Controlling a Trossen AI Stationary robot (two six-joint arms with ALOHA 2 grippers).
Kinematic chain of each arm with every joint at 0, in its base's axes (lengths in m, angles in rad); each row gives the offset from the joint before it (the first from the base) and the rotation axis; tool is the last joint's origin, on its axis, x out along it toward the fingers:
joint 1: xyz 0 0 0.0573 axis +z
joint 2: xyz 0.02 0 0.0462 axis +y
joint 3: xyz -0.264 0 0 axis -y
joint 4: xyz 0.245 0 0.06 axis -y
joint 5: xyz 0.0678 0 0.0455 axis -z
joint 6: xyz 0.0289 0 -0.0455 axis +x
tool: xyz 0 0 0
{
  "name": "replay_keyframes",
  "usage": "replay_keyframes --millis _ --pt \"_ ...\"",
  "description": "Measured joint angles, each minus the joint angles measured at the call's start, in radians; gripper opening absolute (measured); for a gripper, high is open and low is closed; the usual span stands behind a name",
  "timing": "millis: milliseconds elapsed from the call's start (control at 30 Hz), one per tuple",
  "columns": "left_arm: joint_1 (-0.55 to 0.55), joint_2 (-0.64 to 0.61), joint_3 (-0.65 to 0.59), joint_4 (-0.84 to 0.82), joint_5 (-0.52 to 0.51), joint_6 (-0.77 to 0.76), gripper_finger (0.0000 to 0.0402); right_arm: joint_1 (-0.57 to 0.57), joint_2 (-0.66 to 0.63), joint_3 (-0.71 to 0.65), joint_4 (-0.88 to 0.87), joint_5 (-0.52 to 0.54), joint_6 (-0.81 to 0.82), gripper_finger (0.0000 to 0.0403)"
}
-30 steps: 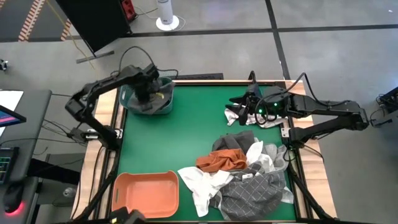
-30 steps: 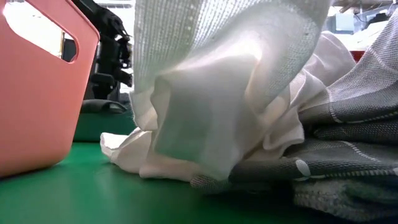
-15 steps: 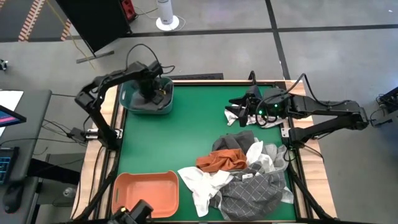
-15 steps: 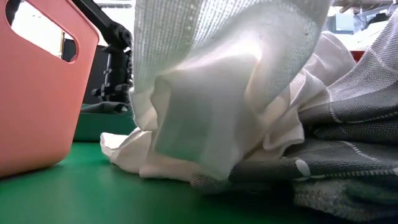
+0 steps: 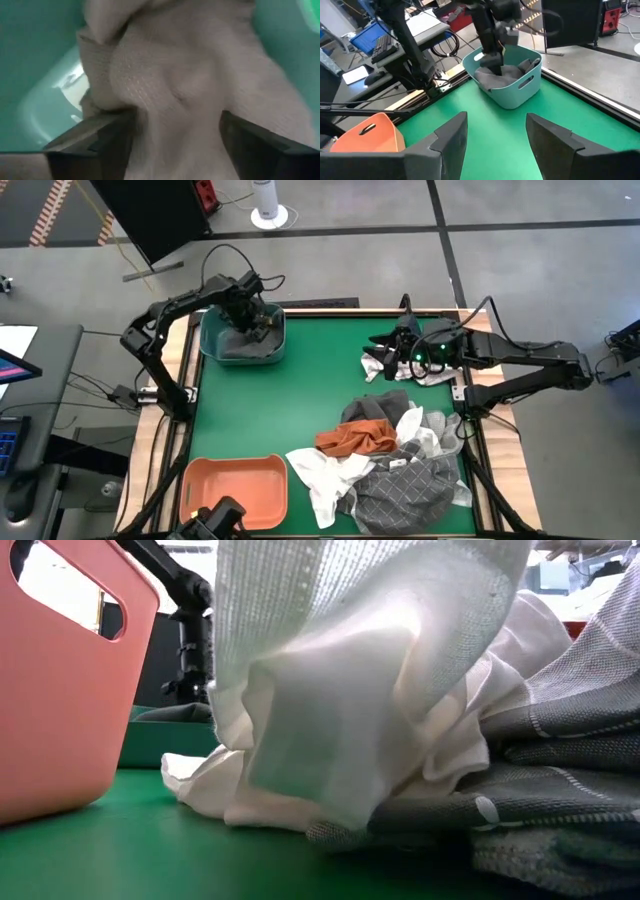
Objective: Sort microfiber towel by color & place in baskets
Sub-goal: Put the top black microfiber towel into the green bin
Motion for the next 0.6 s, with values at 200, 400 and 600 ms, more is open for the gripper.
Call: replay_keyframes --millis 200,400,600 --pt "0.000 -0.056 0.150 -0.051 -0.020 0.036 0.0294 -0.025 0.000 0.000 -0.002 0.000 -0.025 0.0227" --pt "-0.040 -0.157 0.226 -0.078 0.030 0.179 0.0290 -0.040 0.000 0.000 -0.003 -0.004 -0.027 0.0227" --pt "-0.137 -0.199 0.164 -0.142 0.041 0.298 0.0290 -0.039 0.000 0.000 -0.003 -0.007 -0.039 0.0227"
